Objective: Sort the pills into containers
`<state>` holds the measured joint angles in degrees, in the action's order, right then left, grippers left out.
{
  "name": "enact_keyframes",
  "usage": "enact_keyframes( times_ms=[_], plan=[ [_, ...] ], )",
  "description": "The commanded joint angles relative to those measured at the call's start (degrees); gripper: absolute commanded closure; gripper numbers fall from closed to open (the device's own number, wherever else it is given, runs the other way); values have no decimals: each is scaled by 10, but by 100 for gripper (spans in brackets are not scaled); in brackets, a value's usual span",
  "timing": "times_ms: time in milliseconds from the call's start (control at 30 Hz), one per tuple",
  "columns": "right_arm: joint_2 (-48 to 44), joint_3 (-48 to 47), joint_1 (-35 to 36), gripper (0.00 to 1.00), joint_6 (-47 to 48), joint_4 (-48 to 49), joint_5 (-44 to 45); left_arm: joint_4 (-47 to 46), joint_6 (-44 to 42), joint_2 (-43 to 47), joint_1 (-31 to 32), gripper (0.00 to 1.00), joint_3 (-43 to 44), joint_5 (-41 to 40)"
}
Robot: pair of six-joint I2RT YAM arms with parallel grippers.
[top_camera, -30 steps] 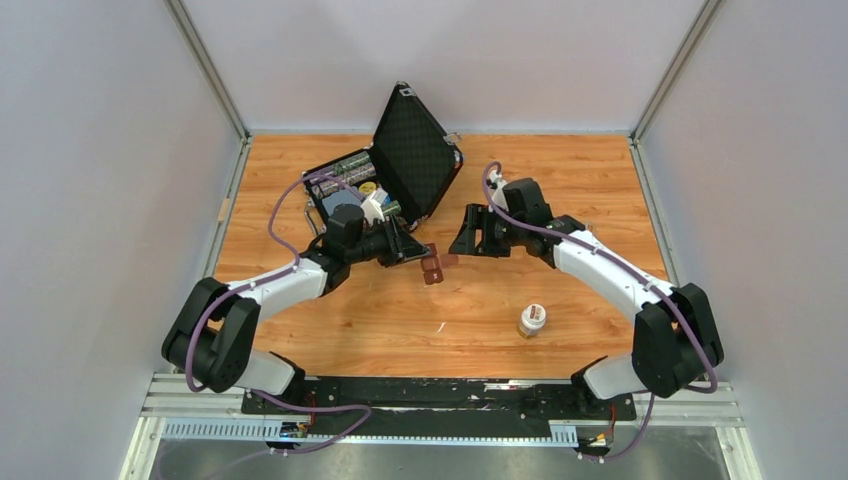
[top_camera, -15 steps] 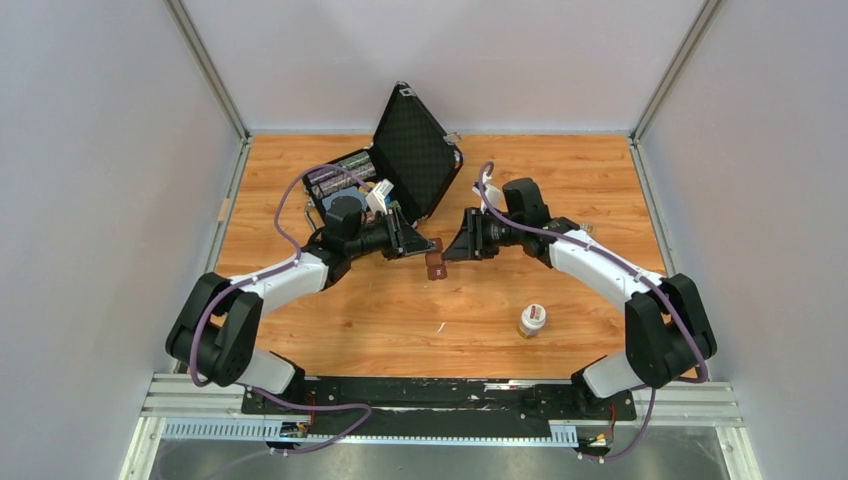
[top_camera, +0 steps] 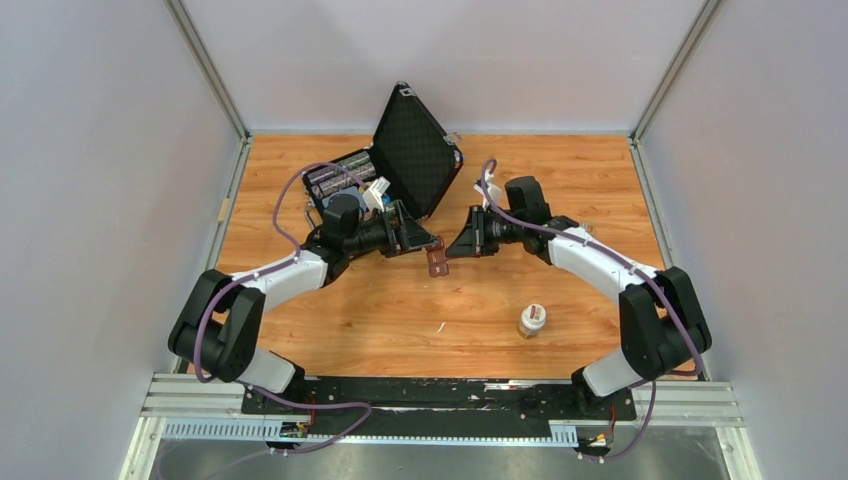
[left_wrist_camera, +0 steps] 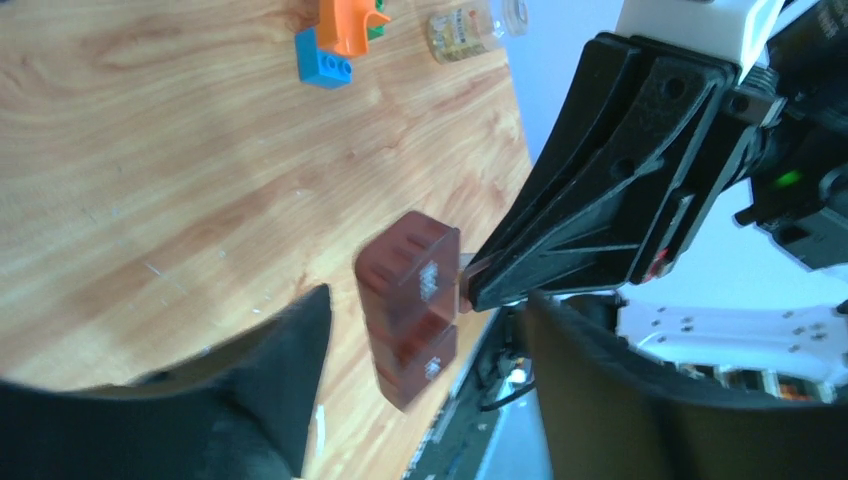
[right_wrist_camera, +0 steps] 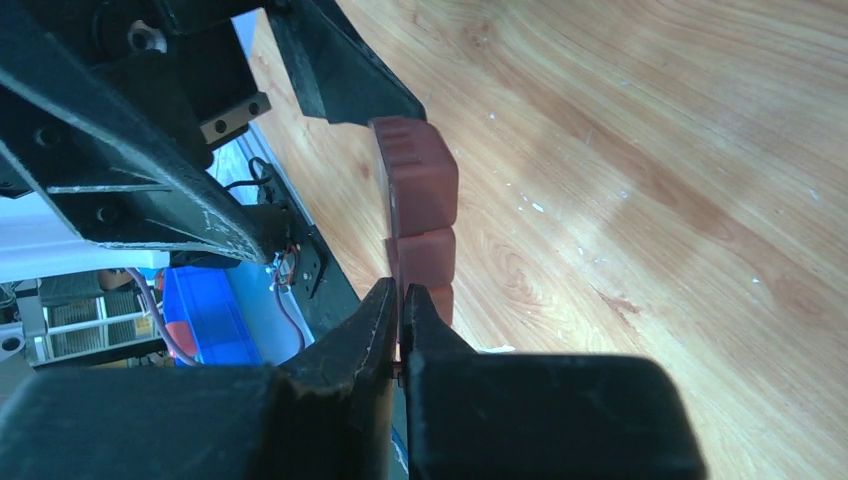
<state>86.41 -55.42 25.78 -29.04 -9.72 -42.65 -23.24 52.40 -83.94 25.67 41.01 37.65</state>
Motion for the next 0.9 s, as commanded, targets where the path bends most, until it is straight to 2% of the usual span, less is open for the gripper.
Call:
enact_keyframes(
  times_ms=[0, 333, 567, 700, 867],
  plan=[
    [12, -5, -11, 100, 20, -10, -3, 6, -34, 15, -7, 2, 9, -52],
    [53, 22, -11, 100, 67, -50, 46, 118, -123, 99, -12, 0, -2, -185],
    [104, 18, -10, 95, 85, -31, 25, 174, -163, 128, -12, 0, 5, -216],
    [123, 14, -10, 90, 95, -29, 35, 198, -172, 135, -11, 0, 12, -225],
    [126, 11, -10, 75, 85, -30, 84, 219, -180, 147, -11, 0, 13, -251]
  ],
)
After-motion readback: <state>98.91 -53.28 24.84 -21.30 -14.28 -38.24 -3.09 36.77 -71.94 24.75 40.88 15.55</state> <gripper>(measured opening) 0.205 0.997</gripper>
